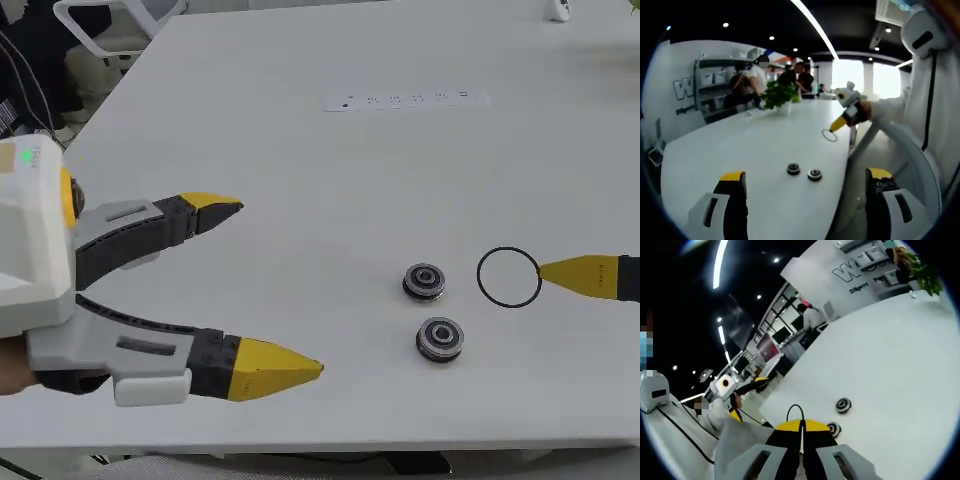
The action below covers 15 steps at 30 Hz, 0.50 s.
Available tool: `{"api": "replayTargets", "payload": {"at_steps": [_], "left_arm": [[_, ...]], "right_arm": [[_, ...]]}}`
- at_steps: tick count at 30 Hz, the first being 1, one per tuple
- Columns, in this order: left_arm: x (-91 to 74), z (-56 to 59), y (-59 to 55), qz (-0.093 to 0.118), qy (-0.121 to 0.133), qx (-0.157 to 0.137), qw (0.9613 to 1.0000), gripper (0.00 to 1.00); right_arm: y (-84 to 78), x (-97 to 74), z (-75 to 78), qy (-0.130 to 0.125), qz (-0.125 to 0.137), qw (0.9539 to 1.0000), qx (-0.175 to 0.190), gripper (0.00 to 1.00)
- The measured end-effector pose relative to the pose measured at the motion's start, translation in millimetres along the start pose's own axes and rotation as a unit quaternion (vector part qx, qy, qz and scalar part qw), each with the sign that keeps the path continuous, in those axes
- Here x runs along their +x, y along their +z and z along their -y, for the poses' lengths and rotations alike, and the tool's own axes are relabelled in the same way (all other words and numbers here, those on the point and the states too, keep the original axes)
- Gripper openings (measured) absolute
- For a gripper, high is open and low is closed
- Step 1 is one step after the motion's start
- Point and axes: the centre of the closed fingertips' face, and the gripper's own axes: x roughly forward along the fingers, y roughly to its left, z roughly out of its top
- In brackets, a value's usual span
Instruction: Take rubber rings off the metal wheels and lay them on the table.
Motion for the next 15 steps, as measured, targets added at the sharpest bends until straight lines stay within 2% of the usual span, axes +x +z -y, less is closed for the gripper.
{"api": "replayTargets", "payload": {"at_steps": [2,3,5,9,12,15], "left_arm": [[-6.2,-4.2,0.0,0.015,0.007,0.003,0.9999,1.0],[-9.5,-6.0,-1.9,0.017,0.009,-0.005,0.9998,1.0],[-14.1,-9.8,-8.5,0.007,0.017,-0.02,0.9996,1.0],[-22.1,-11.2,-18.1,0.0,0.021,-0.013,0.9997,1.0],[-29.4,-15.5,-30.6,-0.013,0.024,-0.033,0.9991,1.0],[-35.3,-18.2,-37.5,-0.016,0.029,-0.035,0.9988,1.0]], "right_arm": [[0.6,1.8,-1.8,0.002,-0.004,1.0,0.0,0.0],[0.9,2.5,-2.0,0.001,-0.005,1.0,-0.001,0.0],[1.6,4.2,-2.8,-0.001,-0.011,0.9999,-0.004,0.0],[5.6,9.4,-7.9,0.002,-0.021,0.9997,-0.01,0.0],[8.1,14.9,-10.8,0.004,-0.029,0.9994,-0.018,0.0],[10.5,20.7,-12.8,0.006,-0.035,0.9992,-0.02,0.0]]}}
